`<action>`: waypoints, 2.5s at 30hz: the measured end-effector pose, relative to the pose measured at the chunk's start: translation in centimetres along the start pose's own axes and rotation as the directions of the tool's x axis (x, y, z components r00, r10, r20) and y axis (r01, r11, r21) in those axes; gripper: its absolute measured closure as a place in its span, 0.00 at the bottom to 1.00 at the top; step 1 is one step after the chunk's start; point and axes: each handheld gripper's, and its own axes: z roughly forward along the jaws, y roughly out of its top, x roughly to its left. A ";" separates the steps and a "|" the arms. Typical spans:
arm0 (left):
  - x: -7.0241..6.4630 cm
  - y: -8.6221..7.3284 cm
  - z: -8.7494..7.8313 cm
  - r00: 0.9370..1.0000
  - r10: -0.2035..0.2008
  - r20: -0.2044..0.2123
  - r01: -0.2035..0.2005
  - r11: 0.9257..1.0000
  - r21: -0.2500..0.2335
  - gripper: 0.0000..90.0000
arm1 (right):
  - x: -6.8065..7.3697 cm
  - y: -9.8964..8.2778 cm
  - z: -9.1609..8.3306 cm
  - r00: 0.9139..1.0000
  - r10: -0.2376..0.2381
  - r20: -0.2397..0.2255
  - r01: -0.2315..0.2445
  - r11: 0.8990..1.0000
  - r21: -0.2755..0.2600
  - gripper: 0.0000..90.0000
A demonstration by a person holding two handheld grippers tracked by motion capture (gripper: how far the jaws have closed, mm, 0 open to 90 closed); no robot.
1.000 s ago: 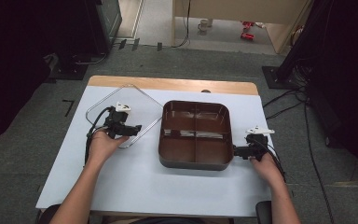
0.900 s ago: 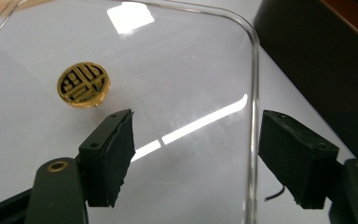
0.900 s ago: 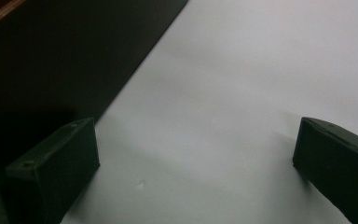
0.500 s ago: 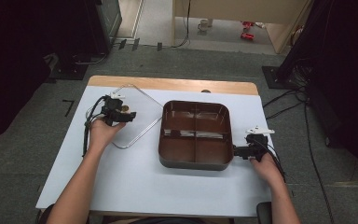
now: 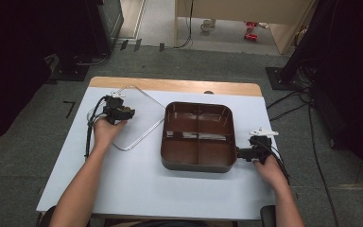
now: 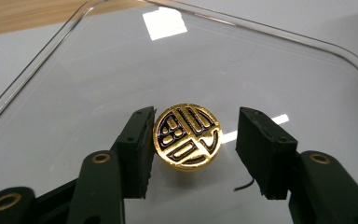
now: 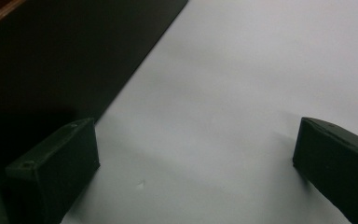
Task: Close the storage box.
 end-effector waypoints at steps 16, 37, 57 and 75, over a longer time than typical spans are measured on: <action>1.4 0.3 -0.2 1.000 -0.009 -0.006 0.009 1.000 0.011 0.66 | 0.0 0.0 0.0 1.000 0.000 0.000 0.000 1.000 0.000 0.00; -1.0 3.4 -9.2 0.980 0.126 0.152 -0.108 0.987 -0.121 0.66 | 0.0 0.0 0.0 1.000 0.000 -0.001 0.000 1.000 0.000 0.00; -10.0 4.4 -7.6 0.865 0.376 0.333 -0.337 0.926 -0.171 0.66 | 0.0 0.0 0.0 1.000 0.001 0.000 -0.001 1.000 0.000 0.00; -16.8 6.0 -4.8 0.720 0.512 0.469 -0.479 0.855 -0.198 0.66 | 0.0 0.0 0.0 1.000 0.001 0.000 -0.001 1.000 0.000 0.00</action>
